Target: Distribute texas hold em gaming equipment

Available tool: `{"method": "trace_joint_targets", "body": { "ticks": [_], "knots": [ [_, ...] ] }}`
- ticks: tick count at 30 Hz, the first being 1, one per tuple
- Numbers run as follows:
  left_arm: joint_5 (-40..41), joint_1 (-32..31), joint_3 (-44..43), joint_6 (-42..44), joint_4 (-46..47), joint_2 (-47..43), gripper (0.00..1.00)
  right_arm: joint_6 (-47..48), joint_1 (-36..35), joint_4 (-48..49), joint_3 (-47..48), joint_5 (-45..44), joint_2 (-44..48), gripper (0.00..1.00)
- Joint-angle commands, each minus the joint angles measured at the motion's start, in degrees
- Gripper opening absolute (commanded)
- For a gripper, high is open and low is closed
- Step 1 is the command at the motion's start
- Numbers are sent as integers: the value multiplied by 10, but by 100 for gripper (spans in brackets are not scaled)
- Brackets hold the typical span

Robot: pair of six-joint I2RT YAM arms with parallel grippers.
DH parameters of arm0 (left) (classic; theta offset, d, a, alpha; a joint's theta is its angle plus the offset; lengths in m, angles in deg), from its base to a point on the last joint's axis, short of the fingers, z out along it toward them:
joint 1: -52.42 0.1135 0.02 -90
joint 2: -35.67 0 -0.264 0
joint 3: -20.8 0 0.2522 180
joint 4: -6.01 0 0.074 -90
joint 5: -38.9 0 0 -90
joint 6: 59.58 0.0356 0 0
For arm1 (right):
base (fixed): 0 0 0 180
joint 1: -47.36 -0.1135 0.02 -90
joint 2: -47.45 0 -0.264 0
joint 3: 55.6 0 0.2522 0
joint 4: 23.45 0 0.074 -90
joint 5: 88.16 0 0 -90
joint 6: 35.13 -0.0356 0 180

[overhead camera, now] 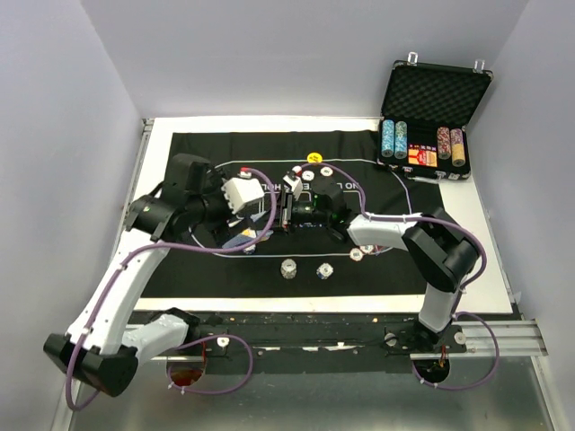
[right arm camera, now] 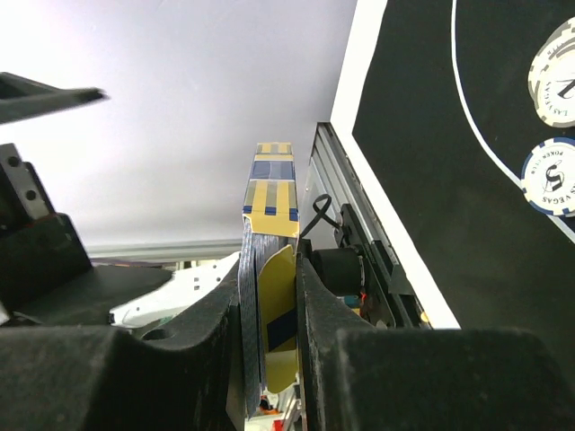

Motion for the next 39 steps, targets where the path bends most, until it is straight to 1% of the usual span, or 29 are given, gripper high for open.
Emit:
{"method": "trace_joint_targets", "body": {
  "ticks": [1,4,7,9,14,18,24,31,39],
  "knots": [
    [-79,57,4,-34,74,-58,99,-15,4,47,0,31,26,21],
    [-144,101,4,-46,61,-54,99,-12,5,34,7,31,35,21],
    [-169,106,55,-6,51,-70,99,-8,6,21,16,33,42,21],
    [-213,122,95,27,50,-92,99,-8,7,15,20,33,46,21],
    [-270,143,145,75,41,-102,99,-13,7,6,29,33,51,21],
    [-285,149,149,94,40,-97,99,-15,7,-1,35,32,54,21],
    [-283,150,149,125,35,-89,99,-27,7,4,37,37,55,21],
    [-280,149,159,181,1,-93,87,-35,7,4,41,45,50,21],
    [-268,150,171,200,-3,-91,80,-40,7,6,46,49,46,21]
  ]
}}
